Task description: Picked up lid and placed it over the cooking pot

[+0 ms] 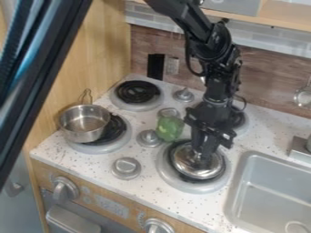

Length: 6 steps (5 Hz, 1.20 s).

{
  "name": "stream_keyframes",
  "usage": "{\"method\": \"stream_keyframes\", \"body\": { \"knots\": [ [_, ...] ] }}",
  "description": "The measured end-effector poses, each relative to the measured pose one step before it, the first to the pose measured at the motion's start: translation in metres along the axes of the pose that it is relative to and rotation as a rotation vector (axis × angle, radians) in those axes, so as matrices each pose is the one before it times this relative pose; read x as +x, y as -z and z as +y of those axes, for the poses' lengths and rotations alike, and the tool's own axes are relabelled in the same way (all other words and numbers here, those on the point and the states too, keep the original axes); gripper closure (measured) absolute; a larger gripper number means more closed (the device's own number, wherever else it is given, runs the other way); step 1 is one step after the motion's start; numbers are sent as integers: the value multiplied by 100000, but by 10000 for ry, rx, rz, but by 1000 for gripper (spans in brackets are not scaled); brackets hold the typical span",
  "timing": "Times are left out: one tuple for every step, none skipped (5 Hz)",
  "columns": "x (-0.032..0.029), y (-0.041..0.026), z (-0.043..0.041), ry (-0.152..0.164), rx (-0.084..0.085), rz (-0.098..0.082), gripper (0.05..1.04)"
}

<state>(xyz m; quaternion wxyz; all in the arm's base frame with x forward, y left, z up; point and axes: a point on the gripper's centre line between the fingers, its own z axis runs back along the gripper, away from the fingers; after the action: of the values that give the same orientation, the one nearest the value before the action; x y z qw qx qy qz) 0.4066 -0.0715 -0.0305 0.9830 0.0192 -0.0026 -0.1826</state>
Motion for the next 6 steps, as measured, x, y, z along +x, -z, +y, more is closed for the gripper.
{"method": "stream_keyframes", "body": {
  "knots": [
    [-374,37,-63,105,-100,125,848],
    [-556,-563,124,21,-179,-31,849],
    [508,-1783,36,-39,-199,-482,850],
    [236,-1760,629,-234,-62,-350,850],
    [-1093,-249,3742,-1111,190,113,850],
    [-867,-1393,4737,-1409,264,-228,850]
  ]
}}
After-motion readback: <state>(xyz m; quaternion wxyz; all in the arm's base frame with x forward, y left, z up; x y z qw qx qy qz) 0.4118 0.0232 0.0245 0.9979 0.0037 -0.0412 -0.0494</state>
